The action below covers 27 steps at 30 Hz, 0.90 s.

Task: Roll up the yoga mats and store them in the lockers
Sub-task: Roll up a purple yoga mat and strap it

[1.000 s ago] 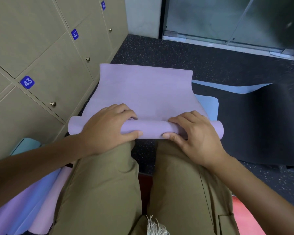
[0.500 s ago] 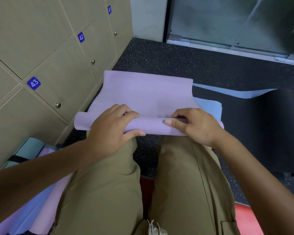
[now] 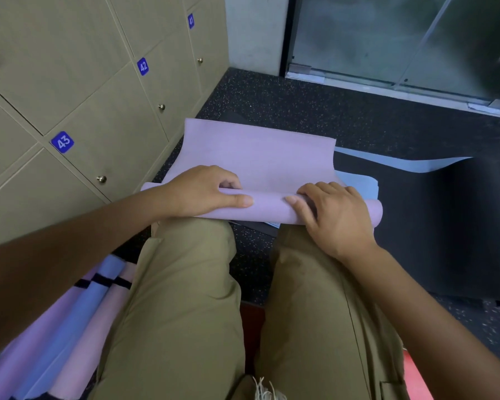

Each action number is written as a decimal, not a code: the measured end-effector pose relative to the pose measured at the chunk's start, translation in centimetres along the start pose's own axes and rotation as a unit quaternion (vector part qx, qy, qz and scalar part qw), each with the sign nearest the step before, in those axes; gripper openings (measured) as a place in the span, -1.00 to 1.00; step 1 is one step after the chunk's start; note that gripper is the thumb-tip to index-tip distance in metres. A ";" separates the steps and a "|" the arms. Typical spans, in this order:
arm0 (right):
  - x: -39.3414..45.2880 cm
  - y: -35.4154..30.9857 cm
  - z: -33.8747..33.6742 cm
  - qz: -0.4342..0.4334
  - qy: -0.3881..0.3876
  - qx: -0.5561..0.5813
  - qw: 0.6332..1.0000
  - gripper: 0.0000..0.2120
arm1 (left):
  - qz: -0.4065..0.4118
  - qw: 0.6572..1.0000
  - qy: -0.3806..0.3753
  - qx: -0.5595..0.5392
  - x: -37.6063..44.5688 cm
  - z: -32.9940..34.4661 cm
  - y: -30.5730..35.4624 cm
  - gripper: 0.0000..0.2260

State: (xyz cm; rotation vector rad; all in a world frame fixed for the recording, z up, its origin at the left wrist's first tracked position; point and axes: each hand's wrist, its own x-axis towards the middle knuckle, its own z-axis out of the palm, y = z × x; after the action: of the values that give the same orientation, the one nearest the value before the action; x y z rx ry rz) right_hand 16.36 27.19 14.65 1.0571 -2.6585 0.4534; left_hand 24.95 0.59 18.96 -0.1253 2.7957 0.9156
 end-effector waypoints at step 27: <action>3.2 1.3 0.6 -0.024 -0.016 -0.058 0.998 -0.55 | 0.011 0.995 0.076 0.069 2.1 0.7 -1.1 -0.47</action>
State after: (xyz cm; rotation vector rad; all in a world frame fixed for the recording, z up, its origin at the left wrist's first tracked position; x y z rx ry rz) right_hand 13.17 25.88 14.90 1.0983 -2.6460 0.2707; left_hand 23.21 0.09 17.29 -0.1487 2.9958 0.7431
